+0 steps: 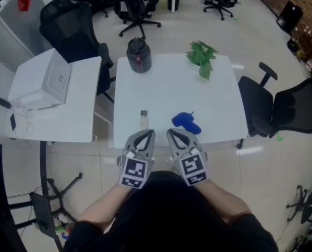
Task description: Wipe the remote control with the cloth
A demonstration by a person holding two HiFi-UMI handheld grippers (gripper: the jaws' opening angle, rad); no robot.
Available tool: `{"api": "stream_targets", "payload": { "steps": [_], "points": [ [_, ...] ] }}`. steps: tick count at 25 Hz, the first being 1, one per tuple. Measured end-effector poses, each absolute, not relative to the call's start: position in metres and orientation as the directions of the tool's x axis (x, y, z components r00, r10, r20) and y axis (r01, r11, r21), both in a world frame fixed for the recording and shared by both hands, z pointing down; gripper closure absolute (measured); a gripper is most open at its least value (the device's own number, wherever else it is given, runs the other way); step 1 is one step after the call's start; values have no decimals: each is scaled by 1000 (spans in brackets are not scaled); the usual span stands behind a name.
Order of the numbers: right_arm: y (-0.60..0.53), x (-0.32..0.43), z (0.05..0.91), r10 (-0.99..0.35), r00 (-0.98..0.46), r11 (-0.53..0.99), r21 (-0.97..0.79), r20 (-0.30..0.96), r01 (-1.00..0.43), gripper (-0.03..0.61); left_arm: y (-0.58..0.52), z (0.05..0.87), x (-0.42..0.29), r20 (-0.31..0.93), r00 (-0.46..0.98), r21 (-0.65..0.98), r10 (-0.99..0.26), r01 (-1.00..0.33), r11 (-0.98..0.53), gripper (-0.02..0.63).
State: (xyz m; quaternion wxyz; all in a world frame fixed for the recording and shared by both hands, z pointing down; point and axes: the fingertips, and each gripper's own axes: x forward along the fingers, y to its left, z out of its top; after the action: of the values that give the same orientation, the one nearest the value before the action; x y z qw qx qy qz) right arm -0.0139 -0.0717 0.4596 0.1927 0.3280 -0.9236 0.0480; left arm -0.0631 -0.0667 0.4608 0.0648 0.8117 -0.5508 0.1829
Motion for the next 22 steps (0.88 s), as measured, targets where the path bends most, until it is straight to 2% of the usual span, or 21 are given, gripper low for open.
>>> {"api": "stream_targets", "payload": {
  "steps": [22],
  "points": [
    [-73,-11,465,-570,-703,786,33,426,-617,572,-68,477,-52,398,341,-91,-852,-909,-406,614]
  ]
}}
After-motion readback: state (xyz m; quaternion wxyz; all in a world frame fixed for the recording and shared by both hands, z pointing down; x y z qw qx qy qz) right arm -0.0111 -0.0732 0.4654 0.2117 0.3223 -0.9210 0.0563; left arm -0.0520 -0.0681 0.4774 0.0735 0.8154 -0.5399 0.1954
